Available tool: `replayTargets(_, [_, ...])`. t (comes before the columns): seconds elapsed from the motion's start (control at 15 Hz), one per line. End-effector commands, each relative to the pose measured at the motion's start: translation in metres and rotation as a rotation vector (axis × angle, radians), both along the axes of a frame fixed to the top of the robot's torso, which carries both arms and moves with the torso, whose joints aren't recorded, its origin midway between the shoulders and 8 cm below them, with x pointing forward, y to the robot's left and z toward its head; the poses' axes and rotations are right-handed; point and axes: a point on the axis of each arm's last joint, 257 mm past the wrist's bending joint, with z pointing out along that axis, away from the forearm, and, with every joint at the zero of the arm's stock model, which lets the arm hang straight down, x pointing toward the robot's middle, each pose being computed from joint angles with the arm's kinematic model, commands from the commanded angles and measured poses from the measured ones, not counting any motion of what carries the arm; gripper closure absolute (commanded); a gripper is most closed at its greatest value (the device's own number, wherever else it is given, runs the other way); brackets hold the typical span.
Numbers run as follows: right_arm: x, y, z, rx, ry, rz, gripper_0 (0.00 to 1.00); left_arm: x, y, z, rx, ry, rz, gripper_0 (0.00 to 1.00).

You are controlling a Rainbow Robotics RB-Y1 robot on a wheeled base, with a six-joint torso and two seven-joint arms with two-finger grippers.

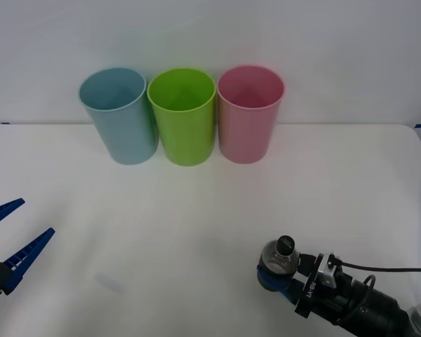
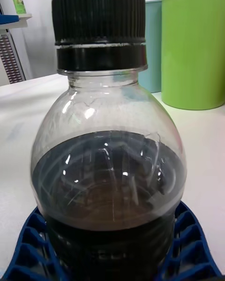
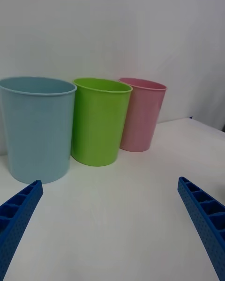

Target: Grasp the object on the table and drop it into the matching bin: aluminum can to the light blue bin, PET bottle to the pink bin.

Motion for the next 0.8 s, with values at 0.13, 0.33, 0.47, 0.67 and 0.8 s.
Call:
replayTargets(0.13, [0.002,-0.002,0.002,0.001,-0.006,-0.004,1.0,0.0,0.0,0.0,0.0,0.0,0.0,0.0])
replayTargets(0.33, [0.006,-0.005,0.008,0.001,-0.022,-0.009,1.0,0.0,0.0,0.0,0.0,0.0,0.0,0.0])
replayTargets(0.47, [0.009,-0.007,0.017,0.002,-0.038,-0.006,1.0,0.0,0.0,0.0,0.0,0.0,0.0,0.0])
replayTargets(0.67, [0.013,-0.009,0.036,0.007,-0.068,0.004,1.0,0.0,0.0,0.0,0.0,0.0,0.0,0.0])
replayTargets(0.8, [0.015,-0.01,0.049,0.026,-0.06,0.01,1.0,0.0,0.0,0.0,0.0,0.0,0.0,0.0])
